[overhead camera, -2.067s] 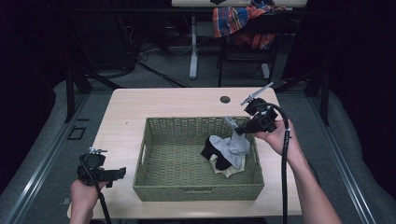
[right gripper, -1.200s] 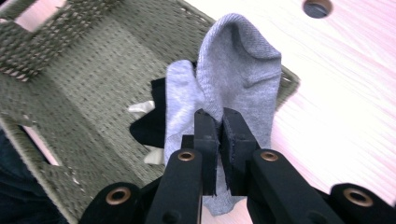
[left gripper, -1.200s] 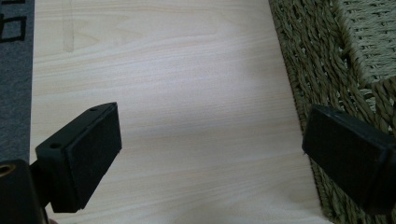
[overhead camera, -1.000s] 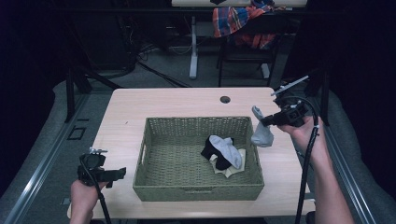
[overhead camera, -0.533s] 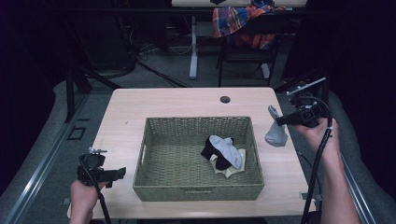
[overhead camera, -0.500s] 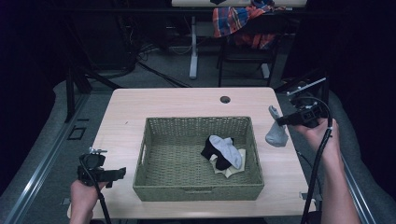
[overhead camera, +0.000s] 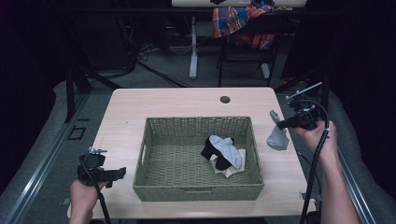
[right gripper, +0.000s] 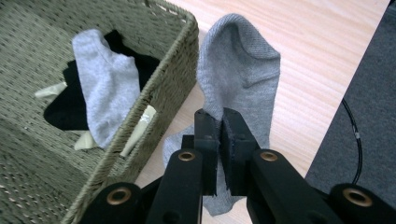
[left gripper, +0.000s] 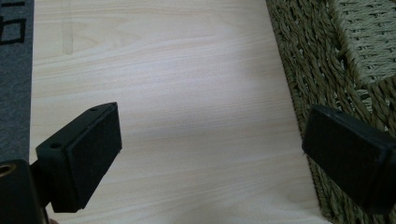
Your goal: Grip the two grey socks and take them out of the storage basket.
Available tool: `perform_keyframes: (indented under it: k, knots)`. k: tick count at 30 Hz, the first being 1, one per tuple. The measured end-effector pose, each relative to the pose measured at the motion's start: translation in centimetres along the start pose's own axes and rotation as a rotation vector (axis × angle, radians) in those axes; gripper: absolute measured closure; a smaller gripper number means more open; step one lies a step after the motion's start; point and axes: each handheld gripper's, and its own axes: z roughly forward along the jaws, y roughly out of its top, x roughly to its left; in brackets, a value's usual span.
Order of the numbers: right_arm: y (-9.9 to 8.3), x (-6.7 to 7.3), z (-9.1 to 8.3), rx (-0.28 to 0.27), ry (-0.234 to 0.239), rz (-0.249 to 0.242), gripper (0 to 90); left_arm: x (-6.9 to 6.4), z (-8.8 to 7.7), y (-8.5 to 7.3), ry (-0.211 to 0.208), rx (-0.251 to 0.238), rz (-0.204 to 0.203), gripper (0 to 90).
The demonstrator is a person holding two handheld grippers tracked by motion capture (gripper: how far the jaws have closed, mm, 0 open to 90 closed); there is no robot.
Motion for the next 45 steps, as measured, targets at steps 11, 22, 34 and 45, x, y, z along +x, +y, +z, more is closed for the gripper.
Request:
perform_keyframes:
  k: [11, 22, 34, 45]
  knots:
    - [-0.3, -0.7, 2.3, 0.068, -0.013, 0.003, 86.2, -0.1, 0.0, 0.0, -0.002, 0.001, 0.005, 4.9]
    - [-0.5, -1.0, 4.6, 0.132, -0.021, -0.005, 86.2, -0.1, 0.0, 0.0, -0.004, 0.001, 0.007, 4.9]
    - [-0.9, -1.3, 5.9, 0.16, -0.01, 0.002, 86.2, -0.1, 0.0, 0.0, -0.004, -0.001, 0.004, 4.9]
    - [-1.5, -1.9, 8.8, 0.232, -0.035, 0.014, 86.2, 0.0, 0.0, 0.0, -0.005, -0.002, 0.001, 4.9]
